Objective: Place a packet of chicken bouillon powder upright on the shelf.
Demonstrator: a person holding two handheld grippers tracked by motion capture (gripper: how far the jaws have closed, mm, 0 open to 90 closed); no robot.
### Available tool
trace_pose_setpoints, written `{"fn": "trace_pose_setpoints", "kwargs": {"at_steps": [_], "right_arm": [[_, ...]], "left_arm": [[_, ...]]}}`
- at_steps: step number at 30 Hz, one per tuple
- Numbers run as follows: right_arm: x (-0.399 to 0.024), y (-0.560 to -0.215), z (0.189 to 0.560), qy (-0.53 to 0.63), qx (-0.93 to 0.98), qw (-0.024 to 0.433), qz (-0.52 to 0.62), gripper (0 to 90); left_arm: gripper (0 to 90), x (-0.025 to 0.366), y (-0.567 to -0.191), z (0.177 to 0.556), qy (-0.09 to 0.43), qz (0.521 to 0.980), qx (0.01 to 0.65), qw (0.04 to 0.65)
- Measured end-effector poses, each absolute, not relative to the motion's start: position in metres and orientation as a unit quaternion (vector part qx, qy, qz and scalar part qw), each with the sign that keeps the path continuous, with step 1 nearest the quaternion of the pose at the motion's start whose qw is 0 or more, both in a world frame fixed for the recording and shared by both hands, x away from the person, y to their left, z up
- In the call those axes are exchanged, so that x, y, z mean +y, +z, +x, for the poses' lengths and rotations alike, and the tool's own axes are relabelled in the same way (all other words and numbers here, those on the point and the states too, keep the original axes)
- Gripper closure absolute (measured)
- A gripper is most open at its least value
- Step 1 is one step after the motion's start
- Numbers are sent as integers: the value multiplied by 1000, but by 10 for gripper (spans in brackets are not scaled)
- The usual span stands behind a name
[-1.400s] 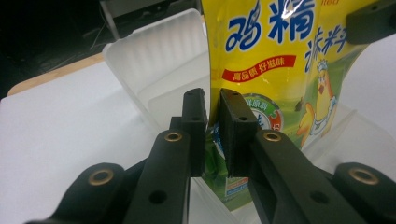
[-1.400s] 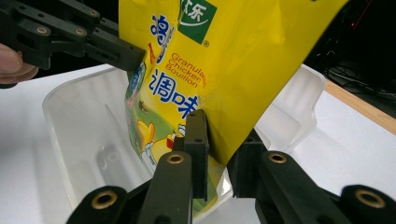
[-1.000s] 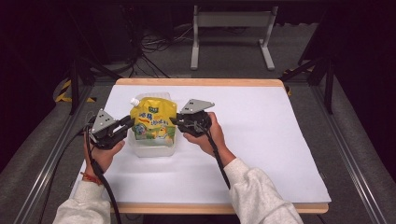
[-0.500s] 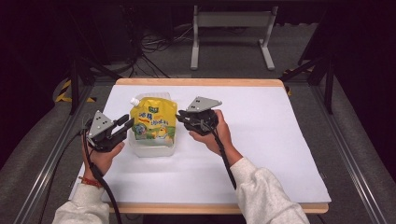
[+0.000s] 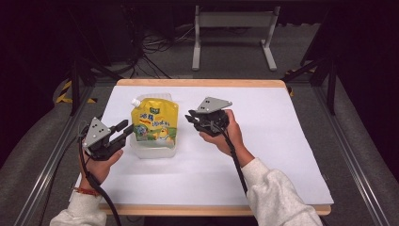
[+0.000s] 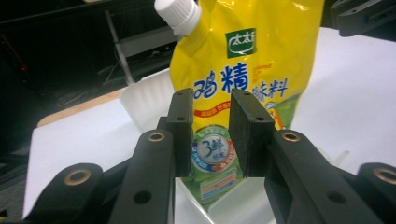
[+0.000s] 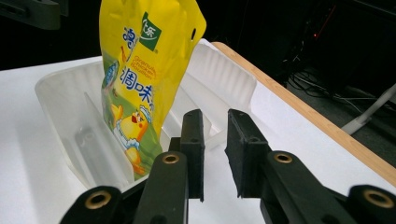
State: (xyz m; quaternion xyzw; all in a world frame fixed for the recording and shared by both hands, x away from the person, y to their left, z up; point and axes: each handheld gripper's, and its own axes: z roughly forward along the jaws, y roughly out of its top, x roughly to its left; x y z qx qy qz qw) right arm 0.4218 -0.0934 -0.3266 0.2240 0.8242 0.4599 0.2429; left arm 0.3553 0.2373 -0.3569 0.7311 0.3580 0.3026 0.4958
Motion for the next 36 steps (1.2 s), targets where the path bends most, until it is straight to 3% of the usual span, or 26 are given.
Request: {"fn": "trace_pose_setpoints", "kwargs": {"at_steps": [11,14,36], "right_arm": [[-107,-324,419,440,829,265,223,741],[-112,-324,419,430,831,272,226,731],[-155,-334,410,380,843,294,241,635]], "left_arm": [[641,215,-359,347,290,748,331,497],[608,206,-359,343,307,760,318,476],[414,164,-384,327,251,807,276,458]]}}
